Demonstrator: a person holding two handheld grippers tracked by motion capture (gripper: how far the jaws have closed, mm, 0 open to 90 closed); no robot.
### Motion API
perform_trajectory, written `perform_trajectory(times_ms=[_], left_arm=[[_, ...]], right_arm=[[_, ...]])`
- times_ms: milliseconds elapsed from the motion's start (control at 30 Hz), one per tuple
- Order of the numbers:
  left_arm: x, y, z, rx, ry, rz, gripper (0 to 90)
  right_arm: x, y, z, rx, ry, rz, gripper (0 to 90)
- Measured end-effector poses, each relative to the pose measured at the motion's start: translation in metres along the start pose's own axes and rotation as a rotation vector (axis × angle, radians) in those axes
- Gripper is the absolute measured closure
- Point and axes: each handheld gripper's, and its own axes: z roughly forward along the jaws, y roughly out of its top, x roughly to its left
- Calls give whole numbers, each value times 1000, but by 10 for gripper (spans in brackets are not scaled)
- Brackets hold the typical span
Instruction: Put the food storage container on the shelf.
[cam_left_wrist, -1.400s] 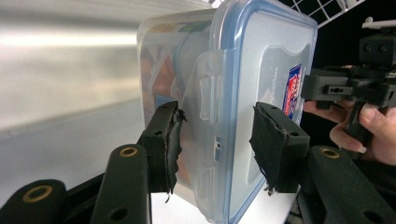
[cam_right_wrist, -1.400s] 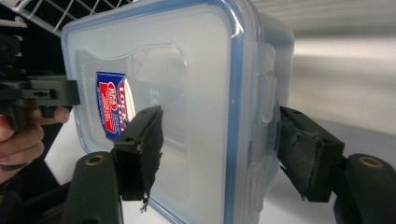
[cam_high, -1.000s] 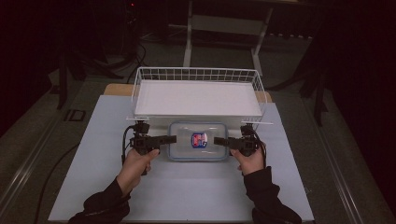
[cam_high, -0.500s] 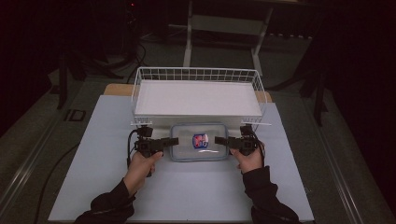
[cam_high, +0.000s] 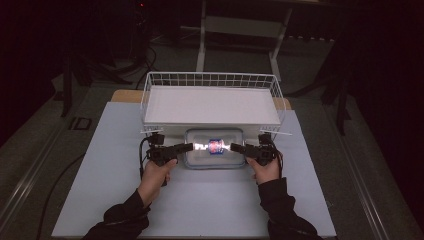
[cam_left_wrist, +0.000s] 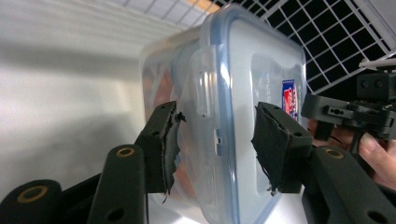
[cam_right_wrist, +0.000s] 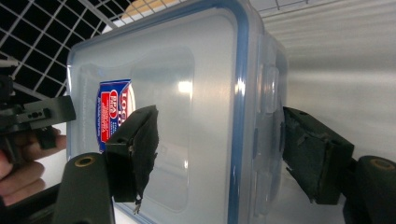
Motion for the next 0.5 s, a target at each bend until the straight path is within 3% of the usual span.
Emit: perform_trajectory(times_ms=[133, 200, 333, 367, 433, 500], left_arm=[[-2, 2, 1, -33, 21, 46, 496], [-4, 4, 3, -49, 62, 63, 496], [-4, 5, 5, -59, 80, 99, 499], [-5, 6, 6, -58, 95, 129, 499], [-7, 5, 9, -80, 126, 136, 511], [-6, 4, 11, -96, 131, 137, 502]], right_arm=[[-1, 0, 1, -10, 0, 14, 296], [-1, 0, 2, -19, -9, 14, 285], [2, 0, 4, -24, -37, -25, 242], [3, 0, 5, -31, -50, -33, 234], [6, 2, 5, -53, -94, -61, 269], [12, 3, 3, -68, -125, -95, 314]])
